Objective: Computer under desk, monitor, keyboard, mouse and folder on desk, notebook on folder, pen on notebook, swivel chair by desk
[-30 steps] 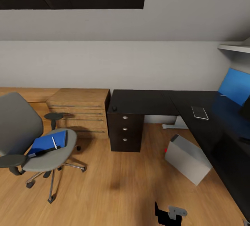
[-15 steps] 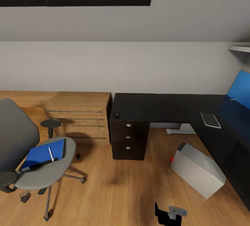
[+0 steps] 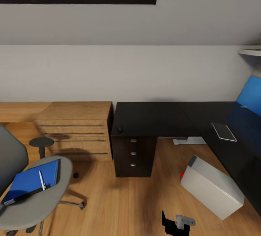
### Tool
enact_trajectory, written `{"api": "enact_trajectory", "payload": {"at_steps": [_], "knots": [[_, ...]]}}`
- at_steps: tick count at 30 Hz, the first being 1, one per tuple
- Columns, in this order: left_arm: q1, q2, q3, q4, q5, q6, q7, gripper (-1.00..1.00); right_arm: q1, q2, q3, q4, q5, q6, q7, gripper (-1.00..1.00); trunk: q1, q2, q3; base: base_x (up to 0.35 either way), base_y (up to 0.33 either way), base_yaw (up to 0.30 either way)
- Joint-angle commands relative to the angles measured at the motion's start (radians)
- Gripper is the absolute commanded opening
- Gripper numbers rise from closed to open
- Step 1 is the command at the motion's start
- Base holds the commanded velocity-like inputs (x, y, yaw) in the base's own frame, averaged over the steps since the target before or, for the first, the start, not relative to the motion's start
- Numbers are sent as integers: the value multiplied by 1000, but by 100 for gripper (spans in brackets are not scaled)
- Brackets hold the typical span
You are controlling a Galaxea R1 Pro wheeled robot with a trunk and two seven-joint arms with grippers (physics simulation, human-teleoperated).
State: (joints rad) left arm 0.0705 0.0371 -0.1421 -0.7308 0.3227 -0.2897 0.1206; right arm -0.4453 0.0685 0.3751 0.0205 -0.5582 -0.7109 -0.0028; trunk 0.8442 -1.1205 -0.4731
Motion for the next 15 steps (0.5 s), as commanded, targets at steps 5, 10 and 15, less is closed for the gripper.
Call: {"api": "enact_trajectory", "payload": {"at_steps": [5, 10, 15], "knots": [[0, 2, -8, -1, 7, -3, 10, 100, -1, 0, 8, 2, -8, -4, 0, 100, 1, -1, 5, 154, 92, -216], [0, 2, -8, -1, 7, -3, 10, 100, -1, 0, 8, 2, -8, -4, 1, 100, 1, -1, 11, 30, 18, -222], [0, 2, -9, -1, 7, -3, 10, 100, -1, 0, 8, 2, -8, -4, 1, 100, 1, -1, 16, 29, 24, -226]]}}
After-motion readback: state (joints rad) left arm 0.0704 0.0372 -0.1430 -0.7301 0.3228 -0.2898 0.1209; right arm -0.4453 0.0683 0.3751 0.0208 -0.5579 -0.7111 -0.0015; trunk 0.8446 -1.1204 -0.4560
